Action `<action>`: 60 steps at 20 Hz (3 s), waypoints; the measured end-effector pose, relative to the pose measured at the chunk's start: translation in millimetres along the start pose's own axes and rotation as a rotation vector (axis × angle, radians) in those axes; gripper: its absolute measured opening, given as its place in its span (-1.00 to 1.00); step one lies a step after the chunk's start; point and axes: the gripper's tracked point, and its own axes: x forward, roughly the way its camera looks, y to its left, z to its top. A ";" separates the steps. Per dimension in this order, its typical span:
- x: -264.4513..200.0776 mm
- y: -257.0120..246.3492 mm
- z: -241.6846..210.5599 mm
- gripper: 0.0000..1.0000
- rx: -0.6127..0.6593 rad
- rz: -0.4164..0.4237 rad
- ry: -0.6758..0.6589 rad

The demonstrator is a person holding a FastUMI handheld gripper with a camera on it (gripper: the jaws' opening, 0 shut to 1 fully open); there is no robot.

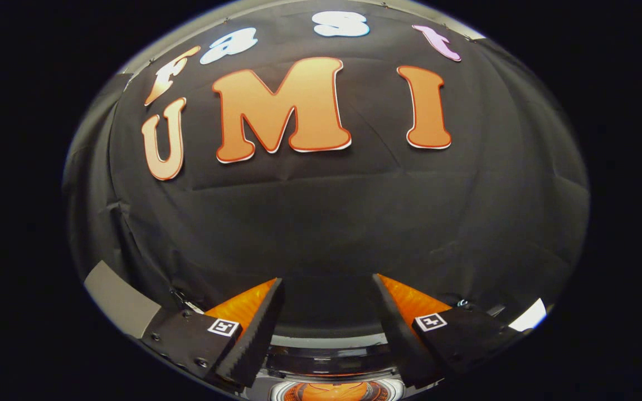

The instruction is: Put the clothes into the washing machine and then close the washing machine lid.

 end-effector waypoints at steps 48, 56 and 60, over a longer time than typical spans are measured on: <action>-107.7 -0.3 -109.1 0.98 -0.048 -0.024 0.044; -140.2 -4.7 -177.8 0.97 -0.057 -0.007 0.142; -142.9 -4.6 -180.4 0.98 -0.037 -0.009 0.152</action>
